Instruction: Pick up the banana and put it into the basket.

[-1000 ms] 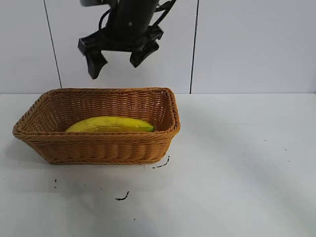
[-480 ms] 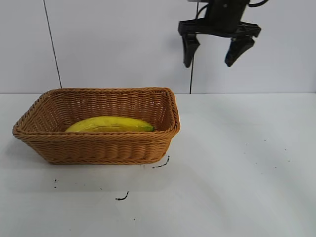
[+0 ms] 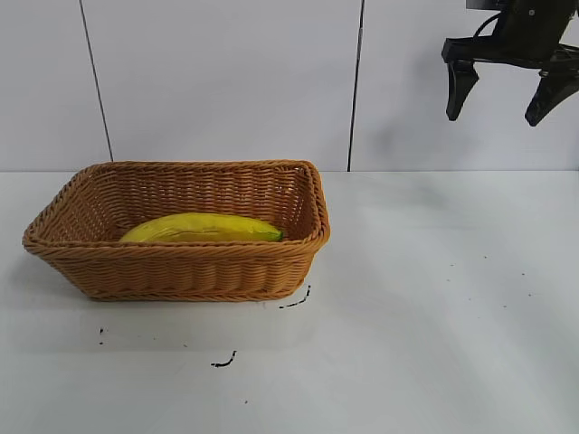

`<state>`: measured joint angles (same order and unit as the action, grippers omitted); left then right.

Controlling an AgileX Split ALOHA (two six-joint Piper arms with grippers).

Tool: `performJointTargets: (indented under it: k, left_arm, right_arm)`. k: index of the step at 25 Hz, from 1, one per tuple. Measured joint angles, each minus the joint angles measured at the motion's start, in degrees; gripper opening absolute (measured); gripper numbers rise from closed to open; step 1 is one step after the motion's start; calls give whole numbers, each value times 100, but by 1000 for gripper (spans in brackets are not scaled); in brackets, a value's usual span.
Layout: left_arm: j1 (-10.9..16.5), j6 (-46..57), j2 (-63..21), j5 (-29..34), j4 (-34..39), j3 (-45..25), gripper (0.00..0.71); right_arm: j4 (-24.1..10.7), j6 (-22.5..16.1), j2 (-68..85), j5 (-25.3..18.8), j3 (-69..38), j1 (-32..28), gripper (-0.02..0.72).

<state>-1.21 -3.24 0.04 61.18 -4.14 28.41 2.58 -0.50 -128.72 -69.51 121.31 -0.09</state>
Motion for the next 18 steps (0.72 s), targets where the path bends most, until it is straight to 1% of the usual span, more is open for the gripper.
performJointTargets:
  k: [4, 9, 14, 18]
  left_arm:
    - [0, 0, 0, 0, 0, 0, 690]
    - [0, 0, 0, 0, 0, 0, 690]
    - [0, 0, 0, 0, 0, 0, 690]
    - [0, 0, 0, 0, 0, 0, 690]
  right_arm:
    - [184, 50, 403, 4, -914, 0, 692]
    - [196, 196, 1377, -6, -2481, 0, 692]
    - [275, 223, 2768, -6, -4098, 47, 692]
    - [321, 279, 4028, -6, -5222, 313, 692]
